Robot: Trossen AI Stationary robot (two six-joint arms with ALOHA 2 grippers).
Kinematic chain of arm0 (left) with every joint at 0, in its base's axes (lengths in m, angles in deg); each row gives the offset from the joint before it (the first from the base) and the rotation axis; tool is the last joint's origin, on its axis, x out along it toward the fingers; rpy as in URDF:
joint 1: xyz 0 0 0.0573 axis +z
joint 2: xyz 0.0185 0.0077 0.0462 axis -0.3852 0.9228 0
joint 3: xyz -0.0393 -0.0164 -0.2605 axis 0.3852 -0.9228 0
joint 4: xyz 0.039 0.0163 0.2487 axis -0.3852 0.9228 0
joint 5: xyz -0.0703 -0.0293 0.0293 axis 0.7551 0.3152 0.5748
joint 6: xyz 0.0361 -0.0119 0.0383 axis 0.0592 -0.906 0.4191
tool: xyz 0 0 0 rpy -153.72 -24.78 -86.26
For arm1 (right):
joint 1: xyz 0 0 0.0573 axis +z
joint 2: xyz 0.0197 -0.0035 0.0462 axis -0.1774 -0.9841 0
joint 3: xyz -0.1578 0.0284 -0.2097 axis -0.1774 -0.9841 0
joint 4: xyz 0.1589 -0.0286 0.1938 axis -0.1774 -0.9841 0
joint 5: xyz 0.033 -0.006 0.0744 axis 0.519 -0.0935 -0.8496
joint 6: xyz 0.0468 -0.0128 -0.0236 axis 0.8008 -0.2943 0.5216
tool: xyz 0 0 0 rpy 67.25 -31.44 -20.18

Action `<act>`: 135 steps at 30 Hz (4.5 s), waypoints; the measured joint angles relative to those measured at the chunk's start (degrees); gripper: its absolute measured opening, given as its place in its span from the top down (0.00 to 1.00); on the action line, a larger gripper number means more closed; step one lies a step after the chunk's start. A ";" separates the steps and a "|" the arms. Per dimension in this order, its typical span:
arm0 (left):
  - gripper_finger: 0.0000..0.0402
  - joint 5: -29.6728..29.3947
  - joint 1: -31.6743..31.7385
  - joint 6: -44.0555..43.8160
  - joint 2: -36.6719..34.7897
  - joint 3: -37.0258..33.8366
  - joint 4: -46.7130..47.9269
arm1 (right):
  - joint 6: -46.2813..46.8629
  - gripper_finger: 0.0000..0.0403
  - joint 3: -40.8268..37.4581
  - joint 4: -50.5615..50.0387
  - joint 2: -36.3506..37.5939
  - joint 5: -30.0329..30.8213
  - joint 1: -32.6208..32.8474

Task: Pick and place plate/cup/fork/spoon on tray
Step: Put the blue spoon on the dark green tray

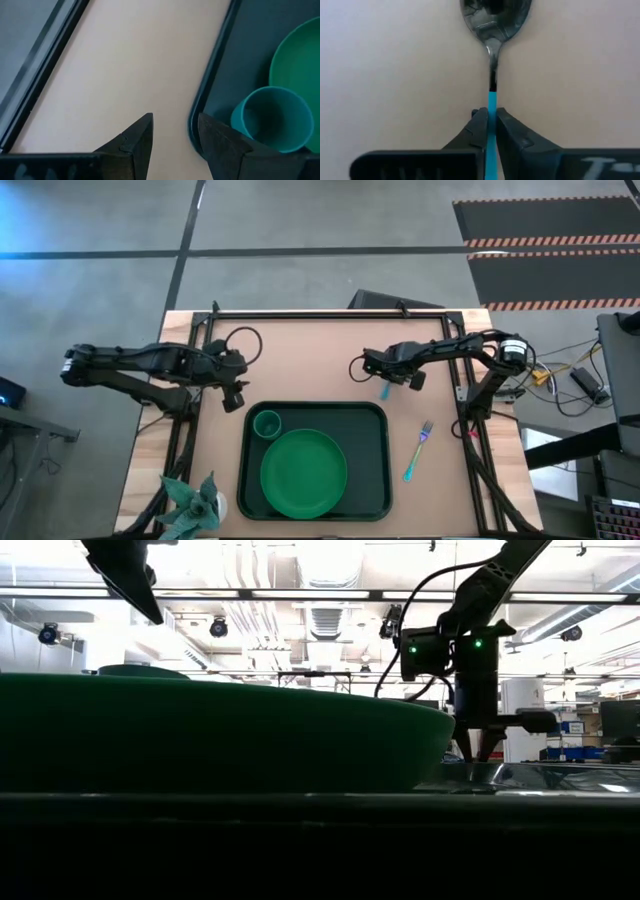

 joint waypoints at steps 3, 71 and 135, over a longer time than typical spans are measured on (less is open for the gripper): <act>0.65 0.12 0.00 -0.04 -0.12 0.00 -0.33 | -1.71 0.97 0.06 -0.28 0.07 0.01 0.00; 0.65 0.32 0.01 -1.44 -6.59 -2.36 -0.67 | 40.87 0.98 63.45 -35.82 -28.24 -4.24 53.00; 0.65 0.32 0.01 -1.62 -6.42 -2.45 -0.72 | 24.95 0.93 37.66 -13.68 -19.76 -5.67 46.36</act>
